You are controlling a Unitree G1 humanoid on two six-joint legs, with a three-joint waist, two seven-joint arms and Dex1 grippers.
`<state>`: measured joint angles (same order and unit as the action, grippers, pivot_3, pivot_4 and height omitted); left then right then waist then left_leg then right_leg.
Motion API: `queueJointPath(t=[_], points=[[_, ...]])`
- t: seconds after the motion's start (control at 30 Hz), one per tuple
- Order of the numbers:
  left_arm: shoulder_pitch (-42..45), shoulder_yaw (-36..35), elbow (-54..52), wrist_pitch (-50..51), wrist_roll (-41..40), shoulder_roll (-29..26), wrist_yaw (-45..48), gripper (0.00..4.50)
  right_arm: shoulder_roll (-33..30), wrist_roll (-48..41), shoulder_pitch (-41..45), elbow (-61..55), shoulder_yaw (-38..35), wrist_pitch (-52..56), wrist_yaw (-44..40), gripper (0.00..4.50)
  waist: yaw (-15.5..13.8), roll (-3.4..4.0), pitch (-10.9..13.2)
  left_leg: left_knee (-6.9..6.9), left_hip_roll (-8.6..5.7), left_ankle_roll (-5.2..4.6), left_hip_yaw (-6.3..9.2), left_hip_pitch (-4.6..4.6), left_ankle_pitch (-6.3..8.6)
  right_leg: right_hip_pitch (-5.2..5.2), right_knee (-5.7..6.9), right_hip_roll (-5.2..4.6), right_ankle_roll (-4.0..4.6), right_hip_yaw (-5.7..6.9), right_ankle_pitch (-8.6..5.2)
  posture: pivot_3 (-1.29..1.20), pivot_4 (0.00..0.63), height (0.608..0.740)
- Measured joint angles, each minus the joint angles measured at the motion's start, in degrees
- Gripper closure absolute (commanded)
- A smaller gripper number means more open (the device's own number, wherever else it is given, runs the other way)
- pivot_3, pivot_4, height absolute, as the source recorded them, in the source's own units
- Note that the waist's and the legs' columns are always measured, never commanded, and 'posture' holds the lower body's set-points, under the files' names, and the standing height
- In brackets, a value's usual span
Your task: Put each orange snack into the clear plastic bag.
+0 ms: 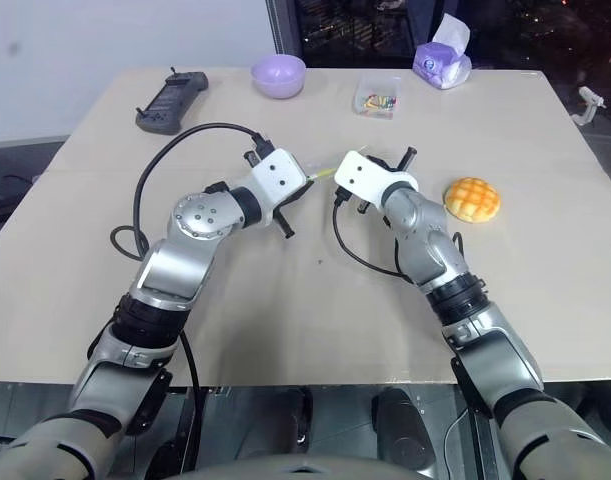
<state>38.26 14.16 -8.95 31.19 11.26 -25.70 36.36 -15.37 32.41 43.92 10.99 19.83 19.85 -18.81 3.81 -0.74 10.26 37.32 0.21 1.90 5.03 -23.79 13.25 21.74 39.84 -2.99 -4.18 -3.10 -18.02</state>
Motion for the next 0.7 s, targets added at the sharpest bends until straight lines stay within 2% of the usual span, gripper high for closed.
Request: queueJointPath(t=[0.03,0.07,0.1,0.17,0.37,0.53,0.63,0.7], points=[[-0.1,0.1,0.8,-1.1,0.1,0.0,-0.2,4.50,0.0,-0.3,-0.5,-0.5,0.0,-0.2,0.0,3.08,0.0,0.00,0.0,0.00,0.00,0.00,-0.01,0.00,0.00,0.00,0.00,0.00,0.00,-0.01,0.00,0.00,0.150,0.740],[-0.2,0.1,1.0,-1.8,0.2,0.0,-0.4,4.50,-0.1,-0.4,-0.8,-0.9,0.0,-0.3,0.1,2.82,0.0,0.00,0.0,0.00,0.00,0.00,-0.01,0.00,0.00,0.00,0.00,0.00,0.00,0.00,0.00,0.00,0.150,0.740],[-0.2,0.2,1.5,-2.7,0.3,0.1,-0.5,4.50,-0.6,-0.5,-0.9,-1.1,0.0,-0.6,-0.1,2.23,0.0,0.00,0.0,0.00,0.00,0.00,-0.02,0.00,0.00,0.00,0.00,-0.01,0.00,-0.01,0.00,0.00,0.150,0.740],[-0.3,0.4,1.9,-3.8,0.3,0.4,-0.6,4.50,-3.1,-0.9,-1.2,-2.7,0.0,-0.2,-3.0,1.43,-0.2,0.00,0.0,0.00,-0.01,0.00,-0.01,-0.01,0.00,0.00,-0.01,-0.01,0.00,0.00,0.00,0.00,0.150,0.740],[-1.6,0.4,3.8,-5.9,0.1,0.9,-1.4,4.50,-8.8,-11.0,-5.2,-12.5,-6.3,6.7,-16.3,1.43,-0.6,0.00,0.0,0.00,-0.01,-0.23,0.01,-0.03,0.13,-0.02,-0.03,-0.01,0.00,0.02,0.00,0.00,0.150,0.740],[-2.1,0.0,4.1,-10.3,-0.3,1.6,-2.5,4.50,-9.5,-21.9,-5.8,-19.3,-13.6,17.8,-23.5,1.43,-0.5,-0.01,0.0,0.00,0.02,-0.25,0.01,0.00,0.14,-0.03,-0.02,0.00,0.00,0.02,0.00,0.00,0.150,0.740],[-3.1,-0.1,5.7,-13.6,-0.3,1.9,-2.9,4.50,-2.9,-28.6,-5.2,-20.0,-19.7,26.3,-21.8,2.27,-0.2,0.00,0.0,0.00,0.03,-0.24,0.00,0.04,0.14,-0.02,0.04,0.00,0.00,-0.01,0.00,0.00,0.150,0.740],[-3.7,-0.1,6.6,-15.5,-0.3,2.4,-3.0,4.50,1.1,-32.3,-5.0,-21.5,-20.9,30.4,-20.1,3.20,-0.3,0.00,0.0,0.00,0.02,-0.24,0.02,0.02,0.14,-0.02,0.03,0.00,0.00,0.01,0.00,0.00,0.150,0.740]])
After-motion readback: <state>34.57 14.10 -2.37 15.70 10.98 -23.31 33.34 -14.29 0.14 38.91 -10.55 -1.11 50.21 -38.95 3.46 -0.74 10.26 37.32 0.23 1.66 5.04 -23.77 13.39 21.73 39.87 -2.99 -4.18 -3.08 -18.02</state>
